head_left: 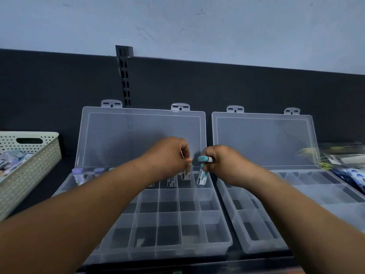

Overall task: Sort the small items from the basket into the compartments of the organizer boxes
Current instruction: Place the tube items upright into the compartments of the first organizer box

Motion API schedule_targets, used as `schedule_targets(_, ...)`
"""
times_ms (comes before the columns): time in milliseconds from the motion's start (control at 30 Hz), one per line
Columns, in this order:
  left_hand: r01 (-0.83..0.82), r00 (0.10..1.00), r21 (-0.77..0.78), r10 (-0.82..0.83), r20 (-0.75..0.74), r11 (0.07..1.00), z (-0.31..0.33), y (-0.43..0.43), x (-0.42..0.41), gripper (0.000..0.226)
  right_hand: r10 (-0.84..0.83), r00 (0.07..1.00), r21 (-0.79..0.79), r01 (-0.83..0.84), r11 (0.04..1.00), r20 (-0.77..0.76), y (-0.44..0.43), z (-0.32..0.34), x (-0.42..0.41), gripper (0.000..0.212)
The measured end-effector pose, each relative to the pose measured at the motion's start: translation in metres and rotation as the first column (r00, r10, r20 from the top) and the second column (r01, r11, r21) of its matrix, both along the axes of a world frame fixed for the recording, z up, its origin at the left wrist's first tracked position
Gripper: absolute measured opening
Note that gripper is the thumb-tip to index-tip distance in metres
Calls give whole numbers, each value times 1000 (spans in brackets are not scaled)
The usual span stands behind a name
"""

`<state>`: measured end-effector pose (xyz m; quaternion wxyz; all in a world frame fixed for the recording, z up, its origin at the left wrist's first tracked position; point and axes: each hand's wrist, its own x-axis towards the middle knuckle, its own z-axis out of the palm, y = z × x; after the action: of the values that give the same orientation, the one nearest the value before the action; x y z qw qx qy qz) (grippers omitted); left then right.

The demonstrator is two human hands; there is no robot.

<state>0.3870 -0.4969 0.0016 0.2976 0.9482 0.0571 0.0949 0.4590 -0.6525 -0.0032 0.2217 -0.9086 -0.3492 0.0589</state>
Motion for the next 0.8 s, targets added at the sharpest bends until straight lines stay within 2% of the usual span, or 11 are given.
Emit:
schedule_targets(67,-4,1000,68,6,-27,998,-3,0,2,16,0,1000,-11,0,1000,-4,2,-3,1,34)
schedule_targets(233,-41,996,176,54,-70,984,-12,3,7,15,2,1000,2,-2,1000,3,5,-8,2,32)
schedule_targets(367,-89,995,274,97,-13,958,-21,6,9,10,2,1000,11,-2,1000,3,5,-13,5,35)
schedule_targets(533,-108,994,326,111,10,939,-29,8,12,14,4,999,3,-4,1000,36,6,-18,8,35)
schedule_targets(667,-89,995,375,98,-7,923,-32,8,12,19,10,999,-12,-9,1000,49,7,-23,9,23)
schedule_targets(800,-80,996,421,91,-6,904,-31,7,14,19,9,998,4,-9,1000,55,6,-26,10,24)
